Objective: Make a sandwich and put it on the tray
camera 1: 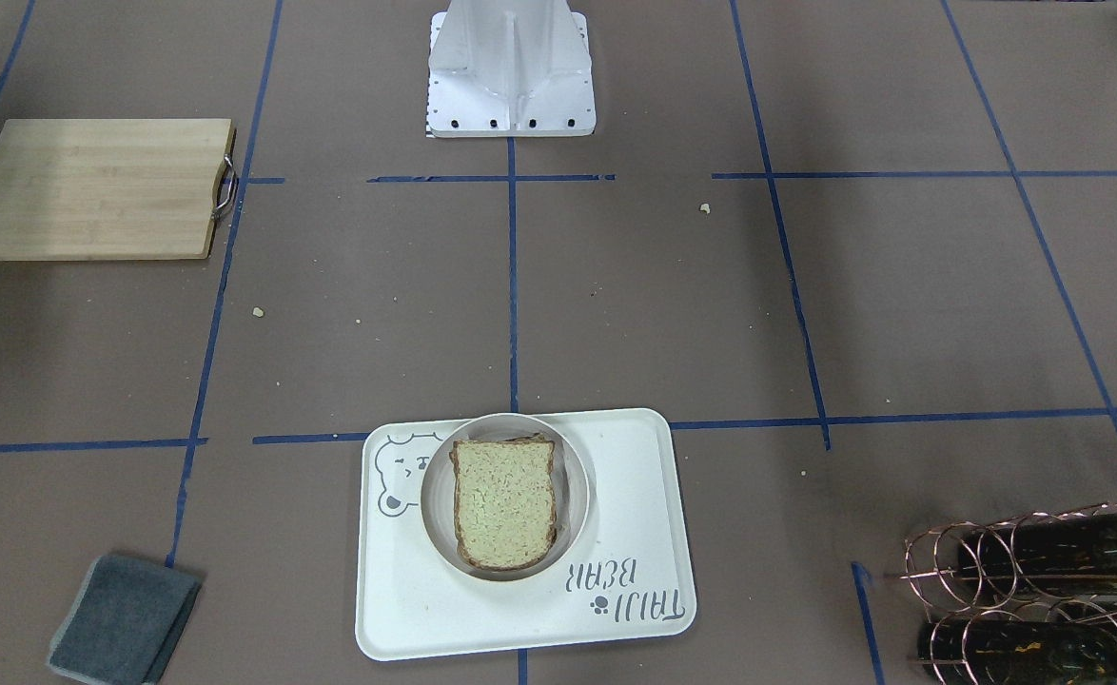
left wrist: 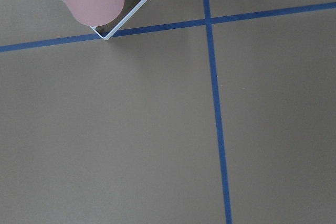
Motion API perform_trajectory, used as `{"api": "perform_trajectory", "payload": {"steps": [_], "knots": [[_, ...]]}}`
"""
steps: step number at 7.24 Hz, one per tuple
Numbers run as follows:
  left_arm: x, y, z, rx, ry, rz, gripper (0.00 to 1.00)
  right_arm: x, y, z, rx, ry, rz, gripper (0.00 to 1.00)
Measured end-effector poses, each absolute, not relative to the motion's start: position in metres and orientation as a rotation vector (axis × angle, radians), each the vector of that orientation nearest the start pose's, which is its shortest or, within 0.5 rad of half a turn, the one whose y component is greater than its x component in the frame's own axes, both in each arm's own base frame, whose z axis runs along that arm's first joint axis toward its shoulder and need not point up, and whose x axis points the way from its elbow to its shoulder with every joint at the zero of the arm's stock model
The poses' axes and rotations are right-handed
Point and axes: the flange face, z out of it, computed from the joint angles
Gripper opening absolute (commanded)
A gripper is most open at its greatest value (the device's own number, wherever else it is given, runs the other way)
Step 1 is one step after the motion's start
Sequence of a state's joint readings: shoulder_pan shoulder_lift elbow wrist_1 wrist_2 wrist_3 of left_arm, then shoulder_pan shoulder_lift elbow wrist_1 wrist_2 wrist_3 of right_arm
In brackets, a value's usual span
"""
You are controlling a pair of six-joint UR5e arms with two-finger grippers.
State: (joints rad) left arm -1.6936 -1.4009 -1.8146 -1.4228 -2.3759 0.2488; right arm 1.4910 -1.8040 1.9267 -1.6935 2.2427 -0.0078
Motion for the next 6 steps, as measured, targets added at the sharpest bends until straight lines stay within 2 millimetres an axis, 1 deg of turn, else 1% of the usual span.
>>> {"api": "perform_trajectory", "payload": {"steps": [2,6], "knots": [[-0.107,-0.403,0.629,0.083,0.821,0.091,1.00,0.040,-0.395,0.606,-0.025,-0.672,-0.084,1.00],[-0.090,-0.408,0.628,0.068,0.769,0.148,1.00,0.040,-0.396,0.605,-0.023,-0.672,-0.084,1.00]]}}
